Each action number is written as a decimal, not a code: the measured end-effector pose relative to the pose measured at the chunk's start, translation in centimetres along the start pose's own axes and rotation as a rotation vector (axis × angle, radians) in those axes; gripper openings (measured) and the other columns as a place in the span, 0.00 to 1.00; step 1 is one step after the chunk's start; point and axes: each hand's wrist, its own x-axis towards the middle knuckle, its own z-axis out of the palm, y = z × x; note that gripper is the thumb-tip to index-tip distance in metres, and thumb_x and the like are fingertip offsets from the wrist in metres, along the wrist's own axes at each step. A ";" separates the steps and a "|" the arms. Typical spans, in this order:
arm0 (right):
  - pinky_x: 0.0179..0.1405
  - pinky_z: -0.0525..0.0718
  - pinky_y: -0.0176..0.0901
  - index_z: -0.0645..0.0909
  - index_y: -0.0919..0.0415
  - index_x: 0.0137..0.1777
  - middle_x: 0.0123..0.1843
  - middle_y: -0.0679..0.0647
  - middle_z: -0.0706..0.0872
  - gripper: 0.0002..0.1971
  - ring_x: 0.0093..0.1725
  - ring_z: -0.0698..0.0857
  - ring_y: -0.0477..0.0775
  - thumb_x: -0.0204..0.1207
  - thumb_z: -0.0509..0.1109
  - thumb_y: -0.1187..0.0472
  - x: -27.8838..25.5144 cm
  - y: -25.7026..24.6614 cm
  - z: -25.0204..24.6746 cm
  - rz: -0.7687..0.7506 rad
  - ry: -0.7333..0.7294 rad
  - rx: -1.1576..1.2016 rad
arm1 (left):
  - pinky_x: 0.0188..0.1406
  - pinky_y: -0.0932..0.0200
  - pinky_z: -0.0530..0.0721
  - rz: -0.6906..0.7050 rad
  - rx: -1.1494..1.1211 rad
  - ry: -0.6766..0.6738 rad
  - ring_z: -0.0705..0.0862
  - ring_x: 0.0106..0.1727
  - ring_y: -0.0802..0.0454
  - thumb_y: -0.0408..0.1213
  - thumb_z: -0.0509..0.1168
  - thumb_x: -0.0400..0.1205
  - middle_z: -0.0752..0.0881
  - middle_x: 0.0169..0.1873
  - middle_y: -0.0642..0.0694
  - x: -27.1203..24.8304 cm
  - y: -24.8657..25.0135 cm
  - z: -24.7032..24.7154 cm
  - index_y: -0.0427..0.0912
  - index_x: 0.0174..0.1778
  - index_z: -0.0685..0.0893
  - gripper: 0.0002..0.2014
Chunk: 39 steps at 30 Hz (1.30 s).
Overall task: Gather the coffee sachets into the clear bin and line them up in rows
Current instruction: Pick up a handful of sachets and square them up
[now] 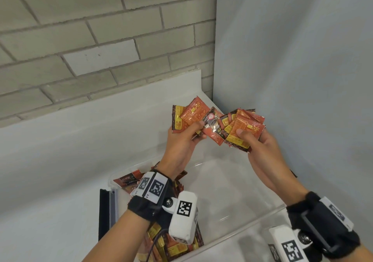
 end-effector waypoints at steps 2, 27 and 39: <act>0.62 0.80 0.43 0.81 0.55 0.66 0.58 0.48 0.90 0.16 0.58 0.88 0.48 0.79 0.69 0.62 0.0 0.1 0.0 0.003 -0.014 -0.029 | 0.35 0.59 0.84 -0.018 -0.003 -0.008 0.87 0.41 0.50 0.23 0.66 0.80 0.89 0.41 0.43 0.0 0.0 0.0 0.40 0.47 0.84 0.07; 0.57 0.85 0.38 0.78 0.63 0.70 0.62 0.54 0.89 0.20 0.62 0.87 0.52 0.78 0.68 0.61 0.2 0.1 -0.3 -0.056 -0.077 0.114 | 0.49 0.45 0.89 -0.257 0.222 -0.348 0.89 0.46 0.45 0.29 0.69 0.77 0.90 0.42 0.39 -1.1 0.6 0.5 0.28 0.49 0.85 0.09; 0.65 0.83 0.43 0.75 0.59 0.73 0.66 0.52 0.87 0.22 0.66 0.84 0.51 0.79 0.65 0.58 -0.2 -0.2 0.1 0.046 -0.205 0.171 | 0.44 0.59 0.86 -0.164 0.234 -0.376 0.89 0.52 0.52 0.49 0.69 0.71 0.90 0.51 0.49 -1.2 0.5 0.7 0.44 0.62 0.79 0.25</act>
